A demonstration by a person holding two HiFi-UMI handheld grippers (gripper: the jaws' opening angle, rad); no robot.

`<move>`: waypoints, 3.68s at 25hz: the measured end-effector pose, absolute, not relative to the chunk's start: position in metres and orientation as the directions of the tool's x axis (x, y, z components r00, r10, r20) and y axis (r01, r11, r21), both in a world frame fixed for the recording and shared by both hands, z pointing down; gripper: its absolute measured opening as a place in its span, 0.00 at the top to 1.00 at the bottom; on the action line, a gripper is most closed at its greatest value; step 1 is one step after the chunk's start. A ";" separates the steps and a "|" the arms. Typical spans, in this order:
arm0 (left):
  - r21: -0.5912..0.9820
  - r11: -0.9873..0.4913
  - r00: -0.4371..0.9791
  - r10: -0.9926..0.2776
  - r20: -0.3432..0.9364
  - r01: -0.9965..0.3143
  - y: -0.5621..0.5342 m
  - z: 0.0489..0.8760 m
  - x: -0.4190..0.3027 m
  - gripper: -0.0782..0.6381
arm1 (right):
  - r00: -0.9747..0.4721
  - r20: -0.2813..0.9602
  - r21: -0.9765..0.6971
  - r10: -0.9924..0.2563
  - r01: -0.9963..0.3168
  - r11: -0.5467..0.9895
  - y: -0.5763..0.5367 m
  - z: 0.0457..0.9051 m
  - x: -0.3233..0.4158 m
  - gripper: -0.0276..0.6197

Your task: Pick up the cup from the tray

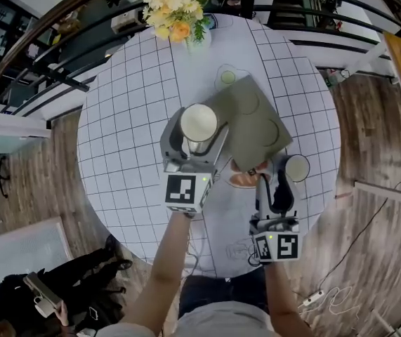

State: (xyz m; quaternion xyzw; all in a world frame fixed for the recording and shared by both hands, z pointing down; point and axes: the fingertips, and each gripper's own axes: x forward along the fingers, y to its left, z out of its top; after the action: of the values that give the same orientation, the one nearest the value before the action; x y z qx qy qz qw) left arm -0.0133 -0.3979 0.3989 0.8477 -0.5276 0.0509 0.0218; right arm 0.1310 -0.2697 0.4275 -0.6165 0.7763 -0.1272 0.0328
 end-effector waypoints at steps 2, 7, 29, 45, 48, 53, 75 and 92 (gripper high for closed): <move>-0.007 -0.423 0.419 -0.900 0.119 -0.906 -0.383 0.403 -0.028 0.33 | -0.247 0.106 -0.237 -0.963 -0.947 0.217 -0.268 0.428 0.125 0.67; 0.003 -0.373 0.368 -0.915 0.163 -0.928 -0.351 0.432 -0.056 0.33 | -0.277 0.124 -0.231 -0.953 -0.942 0.244 -0.263 0.435 0.109 0.67; 0.027 -0.427 0.422 -0.879 0.222 -0.904 -0.322 0.529 -0.033 0.33 | -0.269 0.185 -0.214 -0.945 -0.950 0.228 -0.239 0.462 0.099 0.67; -0.035 -0.451 0.437 -0.879 0.190 -0.892 -0.320 0.515 -0.029 0.33 | -0.277 0.179 -0.212 -0.944 -0.948 0.237 -0.242 0.457 0.091 0.67; 0.012 -0.415 0.413 -0.902 0.121 -0.910 -0.314 0.489 -0.036 0.33 | -0.278 0.168 -0.211 -0.946 -0.947 0.241 -0.242 0.451 0.091 0.67; 0.131 -0.323 0.335 -0.939 0.077 -0.937 -0.283 0.439 -0.067 0.46 | -0.278 0.140 -0.195 -0.950 -0.949 0.249 -0.245 0.436 0.089 0.67; 0.062 -0.252 0.254 -0.967 0.027 -0.966 -0.232 0.368 -0.073 0.88 | -0.353 0.130 -0.126 -0.926 -0.933 0.338 -0.230 0.395 0.047 0.95; 0.047 -0.233 0.233 -0.972 0.002 -0.971 -0.214 0.360 -0.079 0.88 | -0.363 0.099 -0.096 -0.927 -0.930 0.354 -0.215 0.380 0.037 0.95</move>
State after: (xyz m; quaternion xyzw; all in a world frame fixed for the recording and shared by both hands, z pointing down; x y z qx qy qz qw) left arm -0.0794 -0.2141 0.3601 0.7850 -0.6190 -0.0139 0.0190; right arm 0.0365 -0.2148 0.3800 -0.5643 0.8227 -0.0677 -0.0135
